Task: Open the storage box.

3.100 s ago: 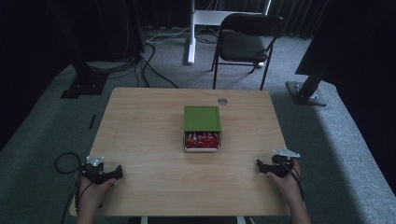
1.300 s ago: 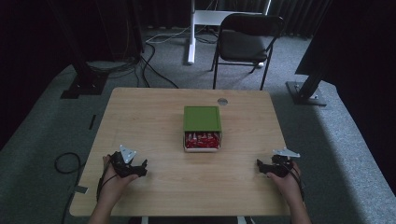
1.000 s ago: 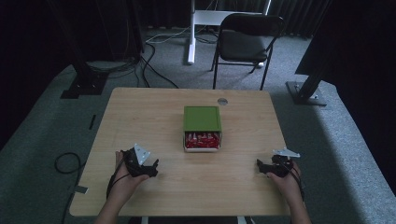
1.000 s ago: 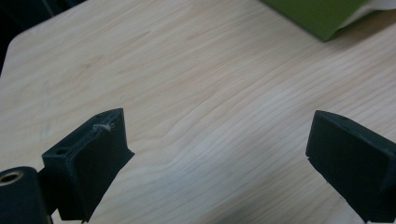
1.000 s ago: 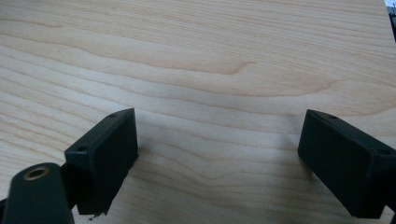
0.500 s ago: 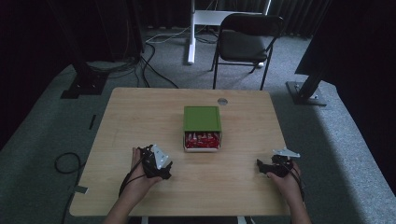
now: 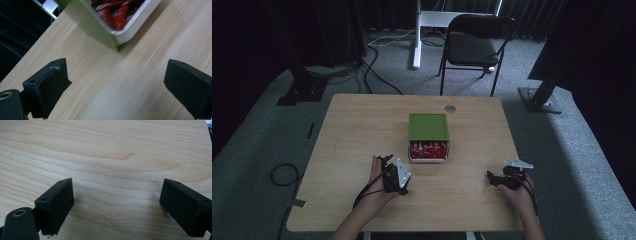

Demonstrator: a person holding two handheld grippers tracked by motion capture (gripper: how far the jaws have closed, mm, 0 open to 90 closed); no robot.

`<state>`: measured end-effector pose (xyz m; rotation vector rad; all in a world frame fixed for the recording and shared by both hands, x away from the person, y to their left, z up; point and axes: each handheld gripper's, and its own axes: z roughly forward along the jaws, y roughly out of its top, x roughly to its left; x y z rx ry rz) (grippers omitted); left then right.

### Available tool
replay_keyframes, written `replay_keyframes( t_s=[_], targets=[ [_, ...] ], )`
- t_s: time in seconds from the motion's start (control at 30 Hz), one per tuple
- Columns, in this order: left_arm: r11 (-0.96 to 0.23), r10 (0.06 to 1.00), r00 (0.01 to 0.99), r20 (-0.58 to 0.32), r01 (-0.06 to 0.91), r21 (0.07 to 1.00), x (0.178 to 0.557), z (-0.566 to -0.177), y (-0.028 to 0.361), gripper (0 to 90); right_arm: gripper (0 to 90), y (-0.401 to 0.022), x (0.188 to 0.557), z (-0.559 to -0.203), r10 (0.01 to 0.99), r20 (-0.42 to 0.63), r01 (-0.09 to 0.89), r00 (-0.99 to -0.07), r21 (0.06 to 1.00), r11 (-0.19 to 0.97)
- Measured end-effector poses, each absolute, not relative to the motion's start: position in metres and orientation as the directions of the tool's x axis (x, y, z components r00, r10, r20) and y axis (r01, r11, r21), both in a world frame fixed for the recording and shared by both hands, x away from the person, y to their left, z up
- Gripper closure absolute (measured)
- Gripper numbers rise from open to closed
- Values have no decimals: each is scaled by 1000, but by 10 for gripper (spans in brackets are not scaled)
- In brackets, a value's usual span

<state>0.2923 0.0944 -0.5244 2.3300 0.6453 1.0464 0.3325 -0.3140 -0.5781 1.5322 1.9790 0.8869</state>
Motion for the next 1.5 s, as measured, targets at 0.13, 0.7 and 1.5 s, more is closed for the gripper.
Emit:
replay_keyframes(
  t_s=[0.13,0.7,1.5],
  targets=[
    [-787,558,611,562,174,592,291,-527,81,63,114,-314,332,-578,967,15,654,-256,738,162],
    [-879,369,664,651,23,476,292,-531,41,119,115,-314,332,-578,966,15,654,-257,739,162],
    [-939,236,679,695,-23,342,313,-541,15,196,114,-314,332,-578,966,14,654,-257,739,163]
  ],
)
